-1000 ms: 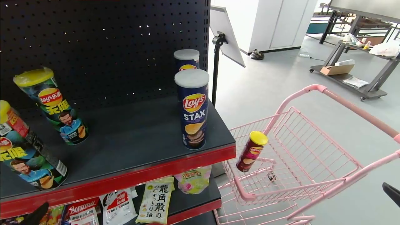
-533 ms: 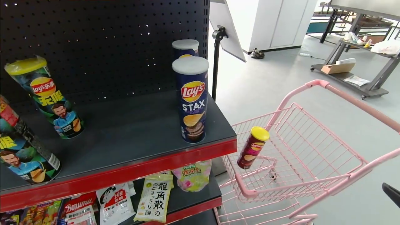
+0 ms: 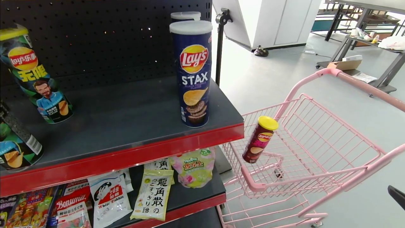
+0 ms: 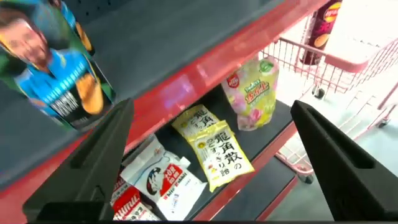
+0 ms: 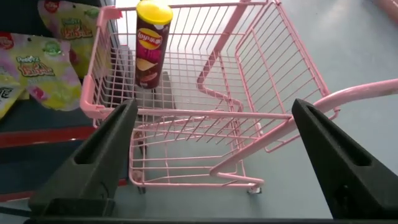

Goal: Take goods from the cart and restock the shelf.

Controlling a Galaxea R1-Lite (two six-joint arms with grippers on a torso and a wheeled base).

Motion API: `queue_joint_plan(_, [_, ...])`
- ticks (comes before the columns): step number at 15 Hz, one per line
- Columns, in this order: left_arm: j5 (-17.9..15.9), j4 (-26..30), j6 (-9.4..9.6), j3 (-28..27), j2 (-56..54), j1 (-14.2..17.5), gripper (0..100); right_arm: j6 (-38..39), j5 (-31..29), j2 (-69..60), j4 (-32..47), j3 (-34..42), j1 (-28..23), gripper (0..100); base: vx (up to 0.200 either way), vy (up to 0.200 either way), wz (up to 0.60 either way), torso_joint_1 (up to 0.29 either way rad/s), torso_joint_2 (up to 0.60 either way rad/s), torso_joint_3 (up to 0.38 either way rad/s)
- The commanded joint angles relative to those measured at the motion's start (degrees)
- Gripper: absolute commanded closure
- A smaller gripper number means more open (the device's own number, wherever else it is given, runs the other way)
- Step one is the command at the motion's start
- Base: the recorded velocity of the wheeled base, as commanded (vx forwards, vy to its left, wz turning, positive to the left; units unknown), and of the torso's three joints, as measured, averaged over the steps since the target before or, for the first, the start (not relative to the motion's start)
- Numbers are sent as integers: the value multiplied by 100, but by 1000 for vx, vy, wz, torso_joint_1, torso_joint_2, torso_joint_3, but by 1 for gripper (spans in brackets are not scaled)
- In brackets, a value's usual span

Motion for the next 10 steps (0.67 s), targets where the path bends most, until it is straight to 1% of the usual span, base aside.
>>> queue_joint_plan(1, [3, -1, -9, -27, 14, -2, 0, 1, -2, -4, -4, 7, 1, 0, 0, 0, 0, -163, 544, 383])
queue_joint_plan(5, [38, -1, -9, -35, 14, -2, 0, 1, 16, 31, -4, -11, 1, 0, 0, 0, 0, -140, 516, 380])
queue_joint_plan(8, [47, -9, -9, -53, 23, 7, 0, 10, 42, 365, -57, -143, 10, 0, 0, 0, 0, -97, 465, 364])
queue_joint_plan(10, [126, -9, -9, -106, 40, 7, 0, 98, 86, 1323, -215, -811, 28, 0, 0, 0, 0, -39, 176, 141])
